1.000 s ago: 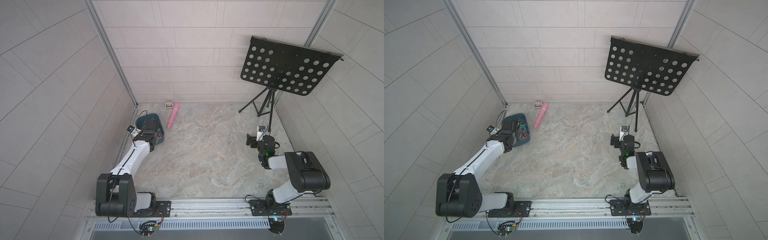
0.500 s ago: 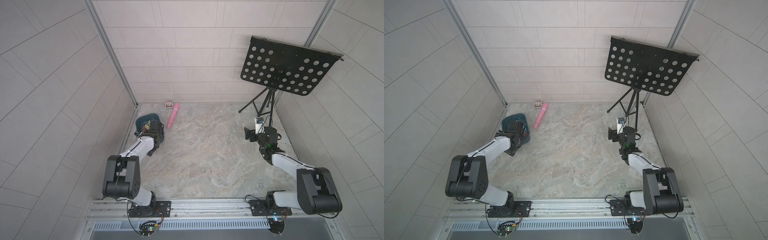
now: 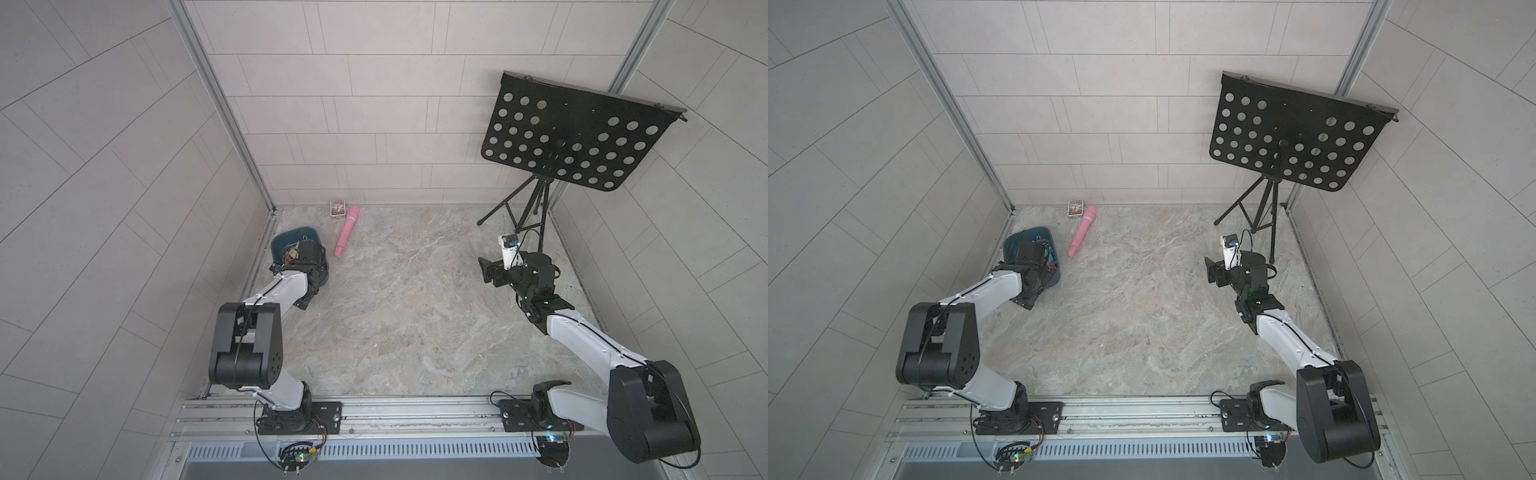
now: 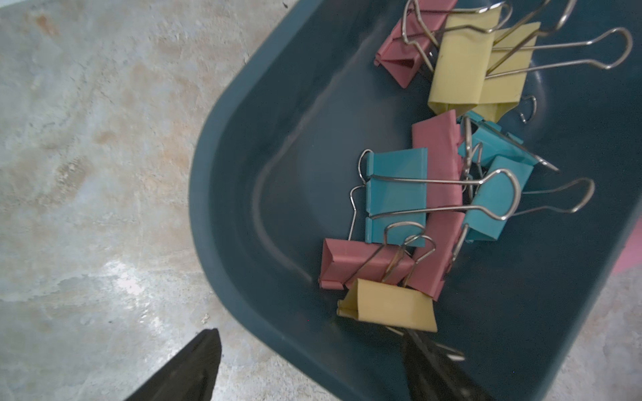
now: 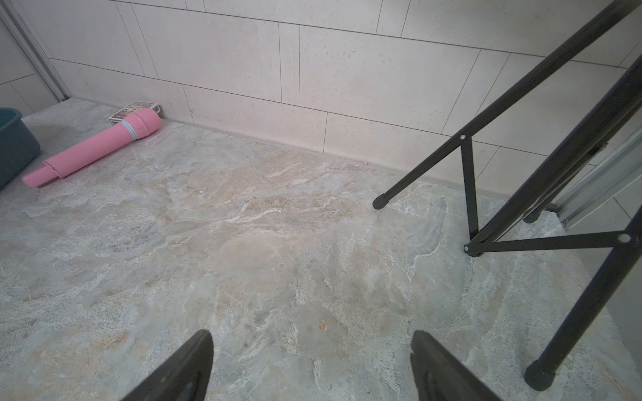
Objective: Take out the binder clips from the storage box
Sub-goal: Move the storage box to the center of the board.
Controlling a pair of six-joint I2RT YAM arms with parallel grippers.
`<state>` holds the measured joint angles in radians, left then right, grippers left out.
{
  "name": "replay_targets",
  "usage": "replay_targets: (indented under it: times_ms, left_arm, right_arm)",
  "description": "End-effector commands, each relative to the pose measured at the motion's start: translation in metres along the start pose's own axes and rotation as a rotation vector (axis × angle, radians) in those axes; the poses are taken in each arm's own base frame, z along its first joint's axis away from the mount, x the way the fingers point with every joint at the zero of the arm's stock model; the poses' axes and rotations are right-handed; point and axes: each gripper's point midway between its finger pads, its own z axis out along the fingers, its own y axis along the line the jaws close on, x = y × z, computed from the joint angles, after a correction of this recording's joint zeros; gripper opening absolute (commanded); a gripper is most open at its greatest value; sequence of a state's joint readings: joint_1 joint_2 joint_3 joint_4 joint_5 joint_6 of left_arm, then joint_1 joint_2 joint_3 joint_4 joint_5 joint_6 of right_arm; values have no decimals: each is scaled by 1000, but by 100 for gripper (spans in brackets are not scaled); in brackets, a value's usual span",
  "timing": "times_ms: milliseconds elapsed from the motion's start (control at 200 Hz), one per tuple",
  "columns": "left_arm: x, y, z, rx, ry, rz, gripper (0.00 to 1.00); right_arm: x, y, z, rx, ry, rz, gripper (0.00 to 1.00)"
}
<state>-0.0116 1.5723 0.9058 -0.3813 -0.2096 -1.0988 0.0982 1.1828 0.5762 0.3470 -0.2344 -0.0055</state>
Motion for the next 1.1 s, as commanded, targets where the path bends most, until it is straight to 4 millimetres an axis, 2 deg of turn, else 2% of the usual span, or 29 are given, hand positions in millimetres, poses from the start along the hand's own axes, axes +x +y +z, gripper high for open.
replay_targets:
  times_ms: [0,270,520,836,1096]
  left_arm:
    - [4,0,5,1,31,18,86]
    - [18,1,17,2,89,61,80]
    - [28,17,15,2,99,68,74]
    - [32,34,1,11,91,65,67]
    - [29,47,-15,11,66,73,66]
  right_arm:
    - [-5,0,-1,8,-4,-23,92]
    - [1,-8,1,49,21,-32,92]
    - [4,-11,2,65,31,-42,92]
    - [4,-11,3,63,31,-41,92]
    - [5,-10,3,58,33,-37,92]
